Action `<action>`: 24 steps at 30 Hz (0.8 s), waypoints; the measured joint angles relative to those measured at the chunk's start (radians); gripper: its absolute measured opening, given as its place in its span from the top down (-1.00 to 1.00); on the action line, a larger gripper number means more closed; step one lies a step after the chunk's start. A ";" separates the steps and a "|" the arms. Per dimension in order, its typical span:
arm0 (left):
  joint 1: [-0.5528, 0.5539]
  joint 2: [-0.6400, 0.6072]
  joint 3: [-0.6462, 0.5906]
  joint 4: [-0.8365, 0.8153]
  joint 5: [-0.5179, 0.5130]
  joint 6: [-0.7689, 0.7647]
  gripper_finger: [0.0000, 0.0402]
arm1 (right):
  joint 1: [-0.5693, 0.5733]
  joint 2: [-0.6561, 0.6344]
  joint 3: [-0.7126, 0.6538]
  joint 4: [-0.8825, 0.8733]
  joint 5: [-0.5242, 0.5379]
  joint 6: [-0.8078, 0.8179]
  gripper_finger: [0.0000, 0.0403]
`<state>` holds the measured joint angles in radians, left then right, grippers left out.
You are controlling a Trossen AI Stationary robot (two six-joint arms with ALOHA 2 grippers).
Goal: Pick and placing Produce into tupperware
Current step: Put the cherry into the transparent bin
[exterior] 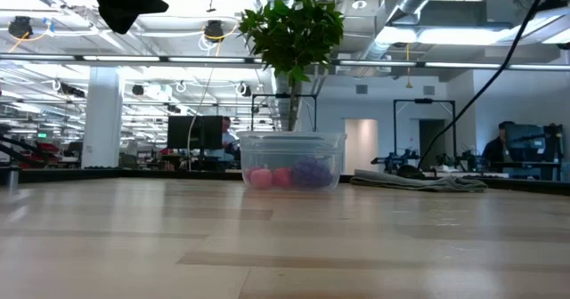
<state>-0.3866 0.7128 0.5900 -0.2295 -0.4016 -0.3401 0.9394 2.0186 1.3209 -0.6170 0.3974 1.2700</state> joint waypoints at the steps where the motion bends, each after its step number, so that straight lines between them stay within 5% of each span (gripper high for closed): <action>1: 0.000 0.000 0.000 0.000 0.000 0.000 -0.05 | -0.002 0.000 0.000 0.000 -0.005 -0.012 -0.21; 24: 0.000 0.000 0.000 -0.010 0.000 -0.006 -0.05 | -0.052 0.000 0.000 0.005 -0.071 -0.172 -0.21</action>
<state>-0.3866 0.7128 0.5900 -0.2399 -0.4015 -0.3465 0.8875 2.0182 1.3205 -0.6116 0.3264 1.0982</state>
